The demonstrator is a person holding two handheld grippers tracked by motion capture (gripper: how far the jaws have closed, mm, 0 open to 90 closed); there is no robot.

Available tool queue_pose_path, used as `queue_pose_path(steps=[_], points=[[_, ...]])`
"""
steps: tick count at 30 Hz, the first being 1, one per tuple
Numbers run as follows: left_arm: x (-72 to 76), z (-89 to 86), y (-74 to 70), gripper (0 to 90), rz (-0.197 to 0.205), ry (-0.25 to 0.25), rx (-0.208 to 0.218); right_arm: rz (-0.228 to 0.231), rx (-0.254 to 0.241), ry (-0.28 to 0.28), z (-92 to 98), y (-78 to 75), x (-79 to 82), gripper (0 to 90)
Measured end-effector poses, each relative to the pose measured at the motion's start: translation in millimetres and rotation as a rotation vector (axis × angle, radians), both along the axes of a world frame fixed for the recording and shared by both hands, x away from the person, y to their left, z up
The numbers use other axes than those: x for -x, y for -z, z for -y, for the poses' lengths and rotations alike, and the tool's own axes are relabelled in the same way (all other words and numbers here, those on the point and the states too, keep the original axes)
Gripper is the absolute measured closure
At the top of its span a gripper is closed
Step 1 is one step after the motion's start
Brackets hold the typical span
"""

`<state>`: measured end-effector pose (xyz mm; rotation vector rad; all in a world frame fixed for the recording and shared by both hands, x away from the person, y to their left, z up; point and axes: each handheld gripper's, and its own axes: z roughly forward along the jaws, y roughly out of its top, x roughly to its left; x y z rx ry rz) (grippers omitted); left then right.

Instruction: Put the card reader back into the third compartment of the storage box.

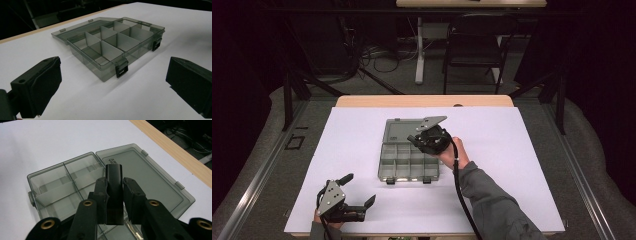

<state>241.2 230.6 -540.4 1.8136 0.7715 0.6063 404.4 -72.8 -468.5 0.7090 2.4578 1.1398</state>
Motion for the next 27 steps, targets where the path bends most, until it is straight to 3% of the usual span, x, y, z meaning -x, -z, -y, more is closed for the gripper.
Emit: queue_pose_path(steps=[15,27], points=[[-0.2,0.5,0.4,0.1,-0.003,0.0,0.001,-0.033,0.024,0.032,-10.0,7.3,-5.9,73.2],[-0.2,0.5,0.4,0.1,-0.003,-0.002,0.0,-0.102,0.059,0.08,-13.1,16.7,-11.2,73.1]])
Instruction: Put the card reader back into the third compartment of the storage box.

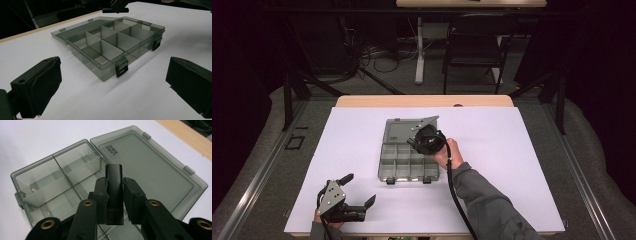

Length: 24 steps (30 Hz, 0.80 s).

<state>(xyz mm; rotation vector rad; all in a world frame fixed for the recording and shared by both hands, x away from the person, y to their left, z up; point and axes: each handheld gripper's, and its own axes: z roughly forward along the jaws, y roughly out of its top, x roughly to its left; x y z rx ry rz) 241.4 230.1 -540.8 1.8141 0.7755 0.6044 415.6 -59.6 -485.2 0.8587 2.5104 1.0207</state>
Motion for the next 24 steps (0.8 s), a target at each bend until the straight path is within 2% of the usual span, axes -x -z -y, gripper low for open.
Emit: queue_pose_path(steps=[5,18,19,20,24], points=[[-0.1,0.3,0.1,0.1,0.0,0.001,-0.001,-0.027,0.004,0.019,-0.2,4.2,-1.8,73.1],[0.0,-0.2,0.0,0.2,0.0,0.0,-0.002,-0.058,0.037,0.067,-3.8,13.5,-6.2,72.4],[-0.1,-0.2,0.1,0.2,0.002,-0.001,-0.001,-0.066,0.035,0.078,-4.1,13.9,-6.4,69.2],[0.0,-0.3,0.1,0.2,0.002,-0.001,-0.001,-0.075,0.032,0.08,-3.8,14.2,-6.5,62.3],[0.4,-0.8,-0.2,0.2,0.001,0.001,-0.002,-0.088,0.008,0.077,1.8,11.5,-4.9,48.9]])
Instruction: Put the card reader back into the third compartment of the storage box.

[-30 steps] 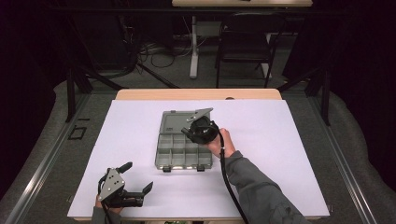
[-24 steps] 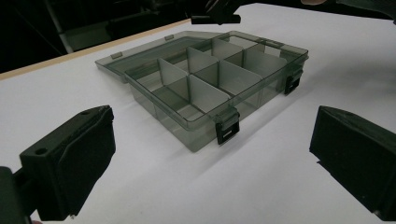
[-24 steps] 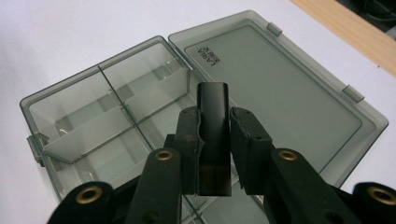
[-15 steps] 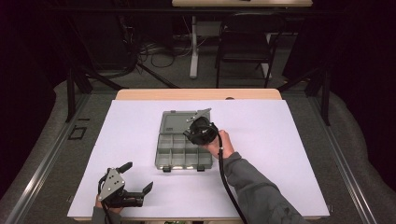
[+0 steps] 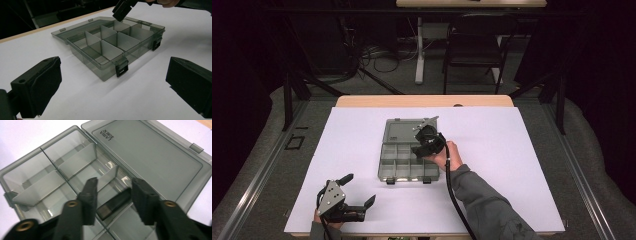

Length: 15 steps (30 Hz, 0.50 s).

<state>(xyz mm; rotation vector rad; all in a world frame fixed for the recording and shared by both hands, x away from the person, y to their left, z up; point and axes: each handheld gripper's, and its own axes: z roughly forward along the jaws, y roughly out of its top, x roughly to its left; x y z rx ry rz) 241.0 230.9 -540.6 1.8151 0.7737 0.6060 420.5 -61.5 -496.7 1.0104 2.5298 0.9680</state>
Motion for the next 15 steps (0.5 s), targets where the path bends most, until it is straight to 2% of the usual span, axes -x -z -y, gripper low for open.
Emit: queue_pose_path(steps=[4,8,15], points=[[0.5,0.1,-0.3,0.2,0.0,-0.001,0.0,-0.001,-0.013,-0.004,10.1,-4.8,4.1,31.3],[0.5,-0.2,-0.2,0.2,0.001,-0.002,-0.001,-0.016,-0.036,-0.019,22.6,-9.3,10.0,18.5],[1.0,1.0,-0.5,0.2,0.001,-0.002,-0.007,-0.006,-0.083,-0.055,43.5,-14.6,22.8,10.0]])
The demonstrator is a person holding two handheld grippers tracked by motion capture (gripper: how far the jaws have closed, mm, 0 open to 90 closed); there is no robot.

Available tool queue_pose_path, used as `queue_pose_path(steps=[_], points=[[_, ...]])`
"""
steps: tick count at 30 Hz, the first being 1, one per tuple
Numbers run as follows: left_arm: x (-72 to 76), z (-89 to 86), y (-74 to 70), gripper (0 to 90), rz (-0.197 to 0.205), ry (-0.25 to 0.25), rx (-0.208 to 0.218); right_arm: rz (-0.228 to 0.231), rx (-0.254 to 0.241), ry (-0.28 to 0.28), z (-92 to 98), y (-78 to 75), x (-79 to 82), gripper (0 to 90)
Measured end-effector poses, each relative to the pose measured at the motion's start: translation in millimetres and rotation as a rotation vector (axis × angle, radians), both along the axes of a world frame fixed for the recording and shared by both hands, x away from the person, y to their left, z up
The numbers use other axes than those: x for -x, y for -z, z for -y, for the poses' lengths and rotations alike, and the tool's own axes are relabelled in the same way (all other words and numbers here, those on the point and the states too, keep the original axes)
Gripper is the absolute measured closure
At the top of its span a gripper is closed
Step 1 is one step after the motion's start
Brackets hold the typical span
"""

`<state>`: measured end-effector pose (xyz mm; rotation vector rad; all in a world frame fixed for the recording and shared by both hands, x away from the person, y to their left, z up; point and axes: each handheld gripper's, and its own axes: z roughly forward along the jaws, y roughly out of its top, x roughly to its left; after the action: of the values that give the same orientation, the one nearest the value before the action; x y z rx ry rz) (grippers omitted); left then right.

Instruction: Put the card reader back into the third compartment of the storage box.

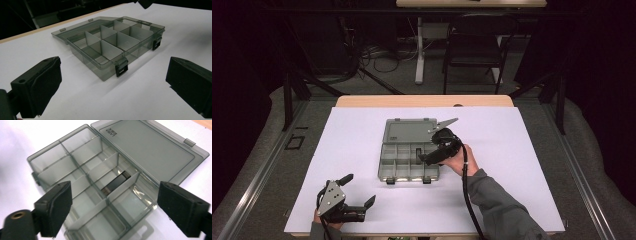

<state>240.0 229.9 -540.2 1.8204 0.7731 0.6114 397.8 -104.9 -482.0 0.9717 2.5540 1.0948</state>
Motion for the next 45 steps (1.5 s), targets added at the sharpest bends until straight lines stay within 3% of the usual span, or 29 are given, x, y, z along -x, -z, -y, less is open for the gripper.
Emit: queue_pose_path(steps=[9,26,45], points=[[-0.7,-0.1,0.4,0.2,-0.002,0.0,0.003,0.018,-0.049,-0.024,23.9,-7.2,18.2,4.6],[-0.5,-0.1,0.1,0.2,-0.001,0.0,0.0,0.076,-0.094,-0.036,58.4,-16.3,46.9,1.2],[-0.7,0.0,0.0,0.2,-0.002,0.001,-0.003,0.142,-0.101,0.0,96.4,-9.7,76.1,0.7]])
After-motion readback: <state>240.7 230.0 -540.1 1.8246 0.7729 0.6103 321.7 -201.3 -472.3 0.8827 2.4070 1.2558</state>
